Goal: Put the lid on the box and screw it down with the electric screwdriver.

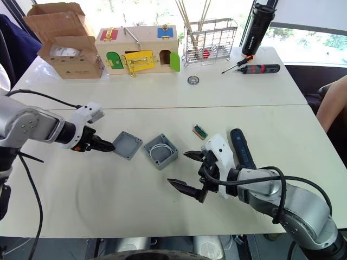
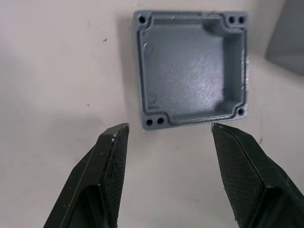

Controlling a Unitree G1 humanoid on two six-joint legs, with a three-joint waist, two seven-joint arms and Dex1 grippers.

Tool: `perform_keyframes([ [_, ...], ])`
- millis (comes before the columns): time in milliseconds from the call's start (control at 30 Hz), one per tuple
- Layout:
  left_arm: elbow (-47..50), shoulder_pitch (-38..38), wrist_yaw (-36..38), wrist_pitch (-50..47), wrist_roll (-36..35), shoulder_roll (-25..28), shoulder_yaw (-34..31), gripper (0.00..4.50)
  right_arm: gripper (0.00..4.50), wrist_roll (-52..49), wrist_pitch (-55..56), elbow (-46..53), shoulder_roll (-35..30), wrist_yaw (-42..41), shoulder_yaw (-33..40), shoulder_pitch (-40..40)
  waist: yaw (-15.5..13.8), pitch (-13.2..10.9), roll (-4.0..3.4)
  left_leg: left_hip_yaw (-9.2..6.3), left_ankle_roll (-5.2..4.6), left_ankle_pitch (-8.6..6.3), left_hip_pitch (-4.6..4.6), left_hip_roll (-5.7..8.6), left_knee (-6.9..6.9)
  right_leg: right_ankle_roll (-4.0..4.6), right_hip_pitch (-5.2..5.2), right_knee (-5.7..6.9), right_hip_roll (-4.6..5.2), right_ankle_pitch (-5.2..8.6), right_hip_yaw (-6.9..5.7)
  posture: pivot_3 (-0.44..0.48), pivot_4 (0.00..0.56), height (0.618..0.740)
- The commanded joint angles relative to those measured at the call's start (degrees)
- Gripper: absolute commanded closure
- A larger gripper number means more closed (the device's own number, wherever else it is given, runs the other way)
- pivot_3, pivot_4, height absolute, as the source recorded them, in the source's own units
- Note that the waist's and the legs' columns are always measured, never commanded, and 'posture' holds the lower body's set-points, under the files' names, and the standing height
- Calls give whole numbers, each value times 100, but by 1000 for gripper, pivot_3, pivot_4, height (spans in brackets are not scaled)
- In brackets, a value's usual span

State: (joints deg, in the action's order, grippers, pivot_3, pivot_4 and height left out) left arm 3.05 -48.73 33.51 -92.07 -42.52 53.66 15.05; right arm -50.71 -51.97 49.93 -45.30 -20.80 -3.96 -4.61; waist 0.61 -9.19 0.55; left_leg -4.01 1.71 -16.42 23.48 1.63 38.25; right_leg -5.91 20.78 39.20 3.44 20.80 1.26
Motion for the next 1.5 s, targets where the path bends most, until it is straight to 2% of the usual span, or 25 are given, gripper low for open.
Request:
perform_keyframes([
  [33,-262,-188,-99,-10,332,-220,81,1678,0,30,84,280,84,61,80,27,9,0,0,0,0,0,0,1,0,0,1,0,0,0,0,0,150,740],
  [333,-1234,-319,-67,687,1238,-797,681,1678,0,-140,-79,496,158,360,226,39,6,2,-3,0,4,2,0,4,-1,0,4,1,5,0,1,0,150,740],
  [400,-1303,-306,3,789,1331,-851,743,2175,0,-166,-107,549,160,416,259,91,0,4,-4,0,6,3,-3,4,-1,0,-1,1,6,0,1,0,150,740],
  [500,-1317,-265,127,806,1416,-889,758,3284,0,-205,-123,603,147,474,314,164,-2,4,-6,0,6,4,-4,5,-1,0,-2,1,7,0,1,0,150,740],
  [533,-1308,-241,163,784,1433,-899,736,3929,0,-216,-125,614,139,484,326,183,-1,5,-6,0,6,4,-4,5,-1,0,-2,1,6,0,1,0,150,740],
  [567,-1294,-222,187,761,1451,-912,715,4353,0,-224,-121,624,128,485,341,208,-2,6,-6,0,6,4,-5,5,0,0,-4,1,6,0,1,0,150,740],
  [600,-1256,-184,210,746,1466,-906,690,4474,0,-236,-121,631,116,484,355,222,3,7,-8,0,6,4,-7,6,0,0,-6,1,6,0,1,0,150,740],
  [733,-1142,-28,266,842,1485,-916,361,4474,0,-326,-134,593,-15,392,547,255,15,10,-13,0,6,4,-9,6,-1,-1,-6,1,7,0,2,0,150,740],
  [833,-1073,49,413,1764,1479,-942,-384,4474,0,-853,-123,269,-289,196,1349,166,-2,7,-8,0,6,4,-8,6,-1,-1,-6,1,10,0,2,0,150,740],
  [900,-1145,10,709,2623,1465,-867,-821,4474,0,-1808,-53,-192,-417,249,2034,-209,-2,-3,7,-1,8,5,-4,6,2,-1,-7,-3,15,0,1,0,150,740],
  [967,-1256,-82,966,3351,1333,-941,-1307,4474,0,-2714,68,-675,-428,476,2288,-836,10,-5,12,-1,17,10,2,3,1,0,-6,-12,15,0,-2,0,150,740],
  [1100,-1495,-223,1013,4443,1369,-1397,-1790,4474,0,-3161,69,-1290,-144,969,1826,-1894,19,-4,10,2,18,10,-1,-6,-9,0,-3,-18,14,0,-9,0,150,740],
  [1233,-1572,-484,760,4994,1347,-2133,-2042,4474,0,-2227,1,-2420,762,1598,927,-3022,42,-4,11,8,17,10,0,-4,-5,-1,0,-11,15,0,-9,0,150,740],
  [1367,-1479,-570,622,5225,1461,-2507,-2014,4474,0,-2168,-29,-3036,1372,1921,889,-3489,71,-4,11,16,18,10,17,-3,-3,-1,22,8,15,-1,-10,0,150,740],
  [1500,-1135,-544,590,5231,1443,-2693,-1914,4474,0,-2004,-137,-3255,1641,2102,877,-3627,114,-4,11,23,18,11,40,-3,-3,-1,56,24,15,-1,-13,0,150,740],
])
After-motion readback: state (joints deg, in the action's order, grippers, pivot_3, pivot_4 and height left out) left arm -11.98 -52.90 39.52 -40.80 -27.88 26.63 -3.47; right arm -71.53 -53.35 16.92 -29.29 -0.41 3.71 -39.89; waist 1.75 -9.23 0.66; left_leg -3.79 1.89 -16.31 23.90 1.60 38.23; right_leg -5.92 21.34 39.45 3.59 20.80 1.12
